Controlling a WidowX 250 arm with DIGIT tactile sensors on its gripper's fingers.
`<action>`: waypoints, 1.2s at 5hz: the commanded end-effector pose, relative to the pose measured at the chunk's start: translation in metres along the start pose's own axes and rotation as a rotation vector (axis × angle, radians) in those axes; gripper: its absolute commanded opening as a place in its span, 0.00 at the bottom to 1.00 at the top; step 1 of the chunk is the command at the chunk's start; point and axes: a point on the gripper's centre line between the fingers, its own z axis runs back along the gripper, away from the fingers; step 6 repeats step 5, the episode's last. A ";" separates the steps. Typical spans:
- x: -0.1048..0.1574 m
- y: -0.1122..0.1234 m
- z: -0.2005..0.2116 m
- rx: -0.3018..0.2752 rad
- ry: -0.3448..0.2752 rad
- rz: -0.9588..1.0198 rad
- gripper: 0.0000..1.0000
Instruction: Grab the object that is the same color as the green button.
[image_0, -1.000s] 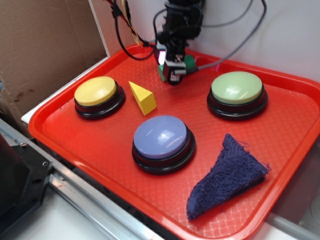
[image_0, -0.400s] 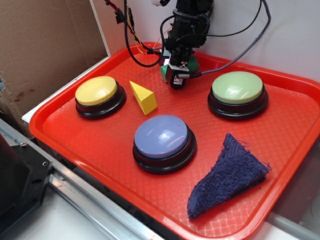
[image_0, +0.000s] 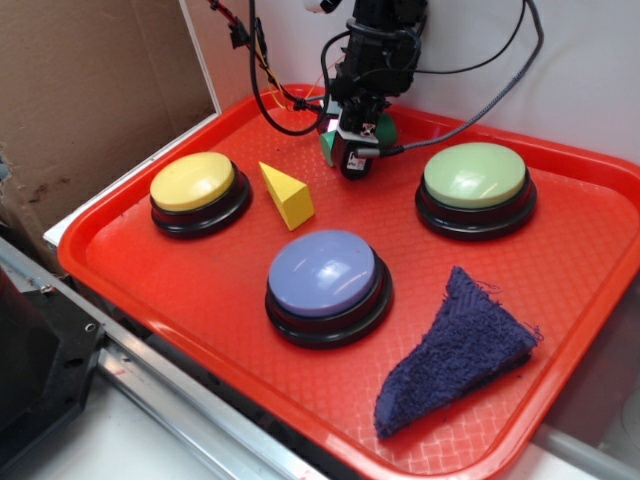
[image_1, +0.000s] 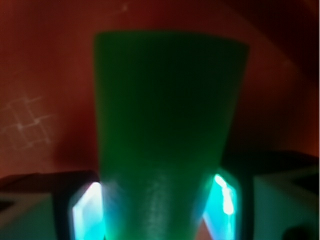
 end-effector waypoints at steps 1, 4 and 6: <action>-0.028 -0.005 0.070 0.062 -0.130 0.062 0.00; -0.184 -0.129 0.156 -0.080 -0.256 0.243 0.00; -0.217 -0.132 0.197 -0.082 -0.266 0.289 0.00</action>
